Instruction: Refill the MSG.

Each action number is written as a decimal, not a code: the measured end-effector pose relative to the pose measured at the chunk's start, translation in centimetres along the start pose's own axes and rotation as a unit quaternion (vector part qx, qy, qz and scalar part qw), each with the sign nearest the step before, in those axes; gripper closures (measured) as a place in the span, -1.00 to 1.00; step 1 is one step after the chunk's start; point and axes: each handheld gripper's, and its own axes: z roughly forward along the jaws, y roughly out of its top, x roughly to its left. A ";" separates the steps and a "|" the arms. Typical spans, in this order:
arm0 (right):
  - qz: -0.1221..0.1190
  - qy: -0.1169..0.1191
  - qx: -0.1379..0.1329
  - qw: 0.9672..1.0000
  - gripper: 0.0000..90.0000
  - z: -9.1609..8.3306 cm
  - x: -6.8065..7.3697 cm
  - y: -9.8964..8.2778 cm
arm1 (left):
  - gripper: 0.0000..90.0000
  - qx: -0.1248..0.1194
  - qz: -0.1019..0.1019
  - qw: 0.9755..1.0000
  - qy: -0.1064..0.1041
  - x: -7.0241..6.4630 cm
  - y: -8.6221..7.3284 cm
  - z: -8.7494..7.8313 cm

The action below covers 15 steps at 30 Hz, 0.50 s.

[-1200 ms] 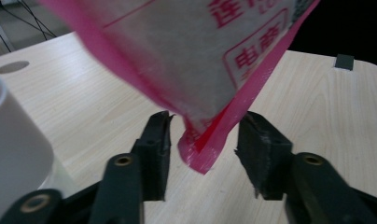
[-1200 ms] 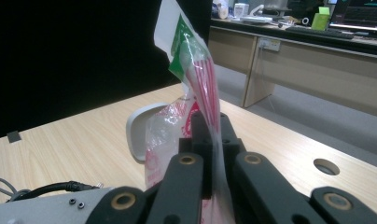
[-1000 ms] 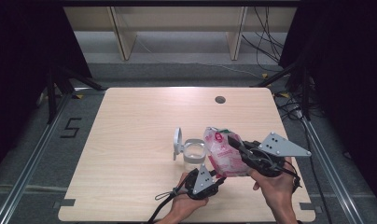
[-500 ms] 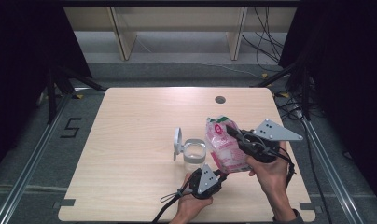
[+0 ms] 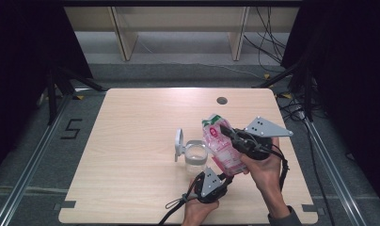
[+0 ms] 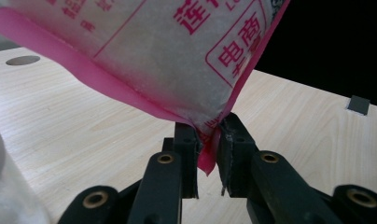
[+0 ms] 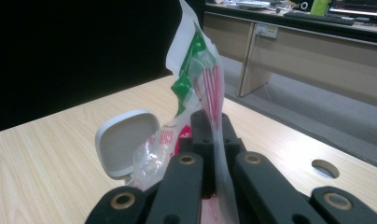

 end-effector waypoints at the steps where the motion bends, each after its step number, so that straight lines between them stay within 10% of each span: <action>1: 0.005 0.000 0.003 1.000 1.00 0.0 0.1 0.0 | 0.74 -0.004 -0.002 1.000 -0.002 -0.1 -0.1 0.1; 15: -0.001 -0.001 0.012 1.000 1.00 1.6 0.8 0.0 | 0.74 -0.026 -0.014 1.000 0.002 -0.6 -0.7 0.4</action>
